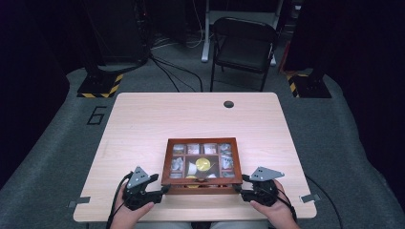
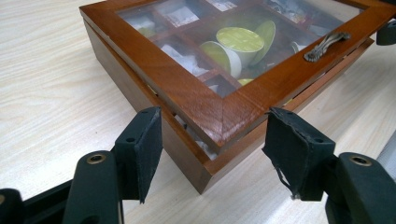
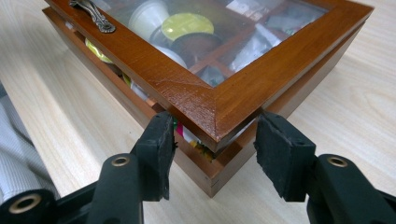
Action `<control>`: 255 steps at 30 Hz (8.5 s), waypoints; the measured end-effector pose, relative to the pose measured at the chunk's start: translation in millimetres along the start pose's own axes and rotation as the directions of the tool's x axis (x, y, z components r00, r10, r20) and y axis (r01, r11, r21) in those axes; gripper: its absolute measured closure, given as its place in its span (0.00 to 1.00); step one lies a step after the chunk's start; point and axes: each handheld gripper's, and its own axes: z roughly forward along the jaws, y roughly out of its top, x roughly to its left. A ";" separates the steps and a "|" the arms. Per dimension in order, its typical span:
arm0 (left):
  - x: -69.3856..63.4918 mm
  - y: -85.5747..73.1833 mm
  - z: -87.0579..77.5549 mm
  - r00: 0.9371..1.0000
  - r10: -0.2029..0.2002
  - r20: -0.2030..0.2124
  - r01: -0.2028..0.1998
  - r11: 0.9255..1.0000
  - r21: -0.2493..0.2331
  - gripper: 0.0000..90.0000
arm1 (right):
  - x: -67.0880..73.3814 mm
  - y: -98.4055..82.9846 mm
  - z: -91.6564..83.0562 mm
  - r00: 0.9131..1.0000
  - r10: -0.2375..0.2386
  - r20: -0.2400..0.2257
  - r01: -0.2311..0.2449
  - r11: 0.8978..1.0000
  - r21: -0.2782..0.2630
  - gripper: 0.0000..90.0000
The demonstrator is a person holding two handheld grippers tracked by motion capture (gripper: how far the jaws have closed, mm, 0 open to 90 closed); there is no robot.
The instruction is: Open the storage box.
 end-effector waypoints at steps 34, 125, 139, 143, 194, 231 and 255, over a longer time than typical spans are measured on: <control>-0.7 21.3 7.5 1.000 -0.002 -0.024 0.002 1.000 -0.022 0.45 | -5.6 15.6 -10.3 0.999 0.040 0.007 -0.039 0.994 -0.098 0.49; 62.5 120.7 70.7 0.995 -0.021 -0.100 0.001 0.981 -0.196 0.39 | -75.5 133.2 10.3 0.989 0.128 0.078 -0.106 0.966 -0.235 0.47; 69.5 121.1 79.0 0.994 -0.046 -0.094 0.027 0.980 -0.199 0.39 | -81.0 127.4 29.2 0.988 0.116 0.104 -0.092 0.974 -0.206 0.44; 70.8 120.7 83.8 0.993 -0.064 -0.096 0.045 0.980 -0.193 0.38 | -83.8 122.3 39.2 0.986 0.130 0.109 -0.108 0.976 -0.187 0.43; 89.2 112.2 117.5 0.989 -0.135 -0.068 0.125 0.983 -0.132 0.38 | -98.6 106.6 90.1 0.971 0.191 0.144 -0.173 0.976 -0.132 0.44; 93.8 97.6 129.8 0.986 -0.135 -0.094 0.126 0.988 -0.092 0.46 | -99.8 97.5 102.1 0.963 0.198 0.184 -0.177 0.976 -0.126 0.52; 98.7 96.7 138.5 0.980 -0.171 -0.104 0.160 0.981 -0.112 0.47 | -104.8 98.1 110.4 0.955 0.204 0.214 -0.181 0.976 -0.123 0.55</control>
